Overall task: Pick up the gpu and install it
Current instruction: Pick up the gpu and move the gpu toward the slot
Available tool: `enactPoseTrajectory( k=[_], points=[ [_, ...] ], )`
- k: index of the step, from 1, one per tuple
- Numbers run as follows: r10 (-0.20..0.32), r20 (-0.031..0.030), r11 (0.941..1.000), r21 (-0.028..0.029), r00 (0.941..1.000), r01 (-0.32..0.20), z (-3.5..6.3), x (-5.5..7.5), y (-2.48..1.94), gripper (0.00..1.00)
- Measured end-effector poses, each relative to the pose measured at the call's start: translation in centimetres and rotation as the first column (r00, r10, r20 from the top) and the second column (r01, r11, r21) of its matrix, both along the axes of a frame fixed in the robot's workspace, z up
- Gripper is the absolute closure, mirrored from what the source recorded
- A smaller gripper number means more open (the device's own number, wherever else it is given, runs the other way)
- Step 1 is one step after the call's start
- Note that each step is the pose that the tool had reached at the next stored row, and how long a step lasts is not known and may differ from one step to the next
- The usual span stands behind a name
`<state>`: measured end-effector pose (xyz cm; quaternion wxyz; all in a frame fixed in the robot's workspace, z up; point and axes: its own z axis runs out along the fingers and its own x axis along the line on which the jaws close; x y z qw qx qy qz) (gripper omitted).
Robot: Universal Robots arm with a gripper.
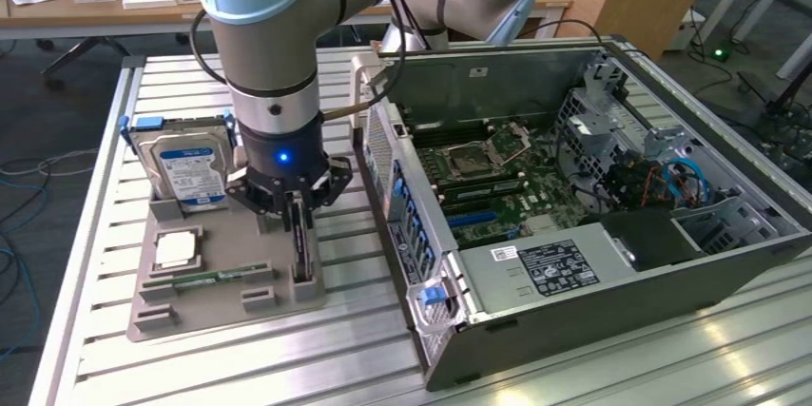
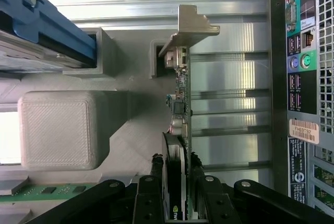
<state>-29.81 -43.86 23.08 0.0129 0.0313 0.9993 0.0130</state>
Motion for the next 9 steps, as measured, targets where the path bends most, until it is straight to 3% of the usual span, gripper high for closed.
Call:
enactPoseTrajectory(
  k=[9],
  points=[
    [0.007, 0.0001, 1.0, 0.0, 1.0, -0.007, 0.03, 0.0, 0.0, 0.67]
  ],
)
